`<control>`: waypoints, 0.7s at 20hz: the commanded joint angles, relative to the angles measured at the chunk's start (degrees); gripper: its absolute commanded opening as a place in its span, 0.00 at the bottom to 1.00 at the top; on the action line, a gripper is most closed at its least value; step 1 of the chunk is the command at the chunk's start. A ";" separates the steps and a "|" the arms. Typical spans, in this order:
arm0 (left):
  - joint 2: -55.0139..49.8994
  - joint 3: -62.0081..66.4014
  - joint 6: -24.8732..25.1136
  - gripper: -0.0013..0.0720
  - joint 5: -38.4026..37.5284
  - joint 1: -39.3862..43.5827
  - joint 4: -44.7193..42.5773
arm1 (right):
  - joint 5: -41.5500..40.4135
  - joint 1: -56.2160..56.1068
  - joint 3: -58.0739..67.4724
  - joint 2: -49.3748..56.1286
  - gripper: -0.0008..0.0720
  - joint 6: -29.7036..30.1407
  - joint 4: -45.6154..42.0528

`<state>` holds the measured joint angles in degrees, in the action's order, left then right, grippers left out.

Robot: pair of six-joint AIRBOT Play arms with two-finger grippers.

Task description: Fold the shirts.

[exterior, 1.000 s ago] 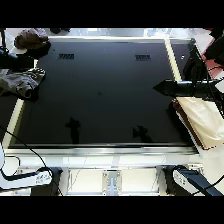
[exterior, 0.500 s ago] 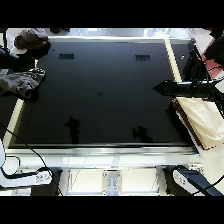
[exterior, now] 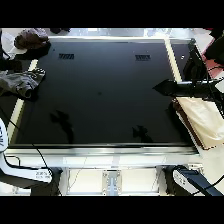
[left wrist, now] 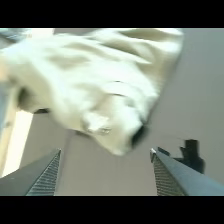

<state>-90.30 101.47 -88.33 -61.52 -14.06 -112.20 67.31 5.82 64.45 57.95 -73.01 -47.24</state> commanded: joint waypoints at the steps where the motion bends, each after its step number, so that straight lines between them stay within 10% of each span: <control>1: -6.60 0.00 -4.31 0.90 2.38 -4.66 -3.78 | -2.73 -0.02 0.02 0.02 0.61 0.02 0.00; 13: -24.17 0.02 -4.31 0.90 16.52 -8.17 1.92 | -10.10 -0.04 0.02 0.04 0.61 -3.56 1.31; 14: -24.13 0.07 -4.31 0.78 18.29 -8.17 2.19 | -10.12 -0.04 0.02 0.04 0.61 -3.54 1.49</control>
<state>-112.75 101.45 -92.64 -49.12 -22.06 -110.87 57.65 5.82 64.45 57.95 -75.35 -46.17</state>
